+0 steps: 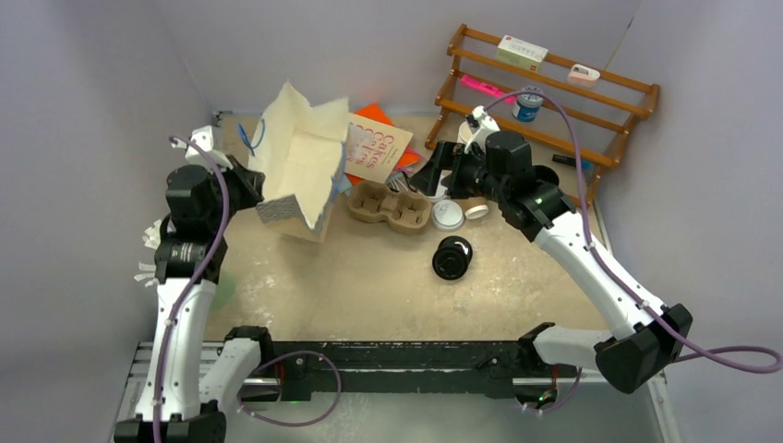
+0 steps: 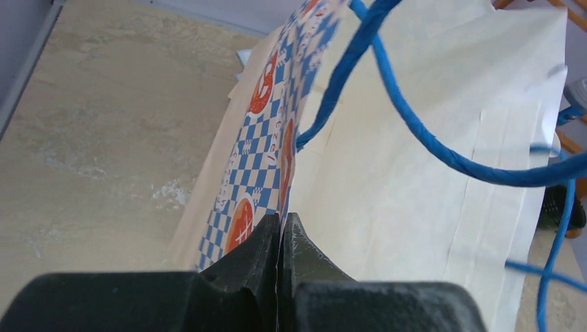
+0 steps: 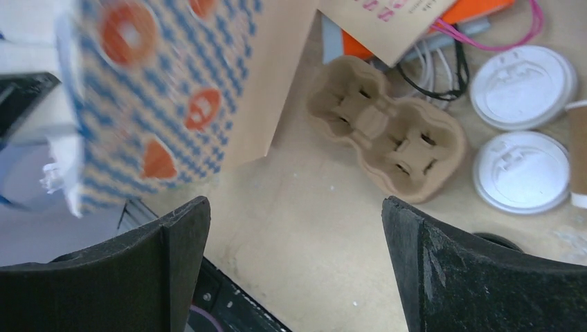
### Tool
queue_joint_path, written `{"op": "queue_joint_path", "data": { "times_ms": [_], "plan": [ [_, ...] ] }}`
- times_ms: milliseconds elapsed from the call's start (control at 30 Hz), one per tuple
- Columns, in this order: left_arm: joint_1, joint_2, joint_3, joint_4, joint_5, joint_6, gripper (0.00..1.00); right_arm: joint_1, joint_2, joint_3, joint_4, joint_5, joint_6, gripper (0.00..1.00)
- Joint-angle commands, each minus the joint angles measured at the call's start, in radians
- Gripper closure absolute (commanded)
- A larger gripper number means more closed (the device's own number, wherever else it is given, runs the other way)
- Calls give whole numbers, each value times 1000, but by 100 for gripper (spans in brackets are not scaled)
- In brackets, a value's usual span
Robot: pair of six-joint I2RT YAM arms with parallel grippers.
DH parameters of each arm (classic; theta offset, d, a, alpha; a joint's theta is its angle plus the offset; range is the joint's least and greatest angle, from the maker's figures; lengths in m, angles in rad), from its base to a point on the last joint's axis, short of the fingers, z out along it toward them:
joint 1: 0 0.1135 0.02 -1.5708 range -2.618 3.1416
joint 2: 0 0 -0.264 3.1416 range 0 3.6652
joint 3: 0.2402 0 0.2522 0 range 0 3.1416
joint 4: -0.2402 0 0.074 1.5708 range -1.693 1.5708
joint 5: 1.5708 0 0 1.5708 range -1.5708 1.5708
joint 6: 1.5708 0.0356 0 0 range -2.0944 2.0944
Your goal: Pack the takeout coffee
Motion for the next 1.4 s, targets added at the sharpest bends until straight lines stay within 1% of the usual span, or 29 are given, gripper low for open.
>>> {"op": "queue_joint_path", "data": {
  "times_ms": [0,167,267,400,500,567,633,667,767,833,967,1067,1167,1233,1367],
  "plan": [
    [-3,-155,-67,141,67,87,100,56,37,128,29,-11,32,5],
    [-4,-286,-144,219,177,144,100,141,118,242,55,13,69,5],
    [-4,-332,-174,247,217,156,100,214,168,294,95,45,106,7],
    [-4,-384,-209,267,220,177,100,292,215,318,174,76,146,9],
    [-4,-407,-221,267,210,194,100,328,221,309,224,123,150,9],
    [-4,-410,-224,269,185,191,100,338,229,304,229,147,143,9],
    [-4,-383,-209,240,119,164,100,339,243,305,212,170,132,8],
    [-4,-343,-184,197,80,152,100,339,252,308,195,188,124,8],
    [-3,-244,-92,14,-104,86,100,339,267,309,142,251,100,8],
    [-3,-202,-57,-76,-184,32,100,339,265,298,113,278,69,7],
    [-4,-165,-48,-150,-205,-74,100,338,258,269,54,399,-3,7],
    [-3,-119,-19,-188,-205,-116,100,314,260,239,0,482,-37,9],
    [-4,-56,3,-200,-202,-126,100,226,252,176,-7,395,-8,13],
    [-3,-8,16,-197,-197,-133,100,188,250,128,10,353,9,15],
    [-4,53,44,-147,-187,-155,100,183,282,88,4,410,5,14]
  ]
}}
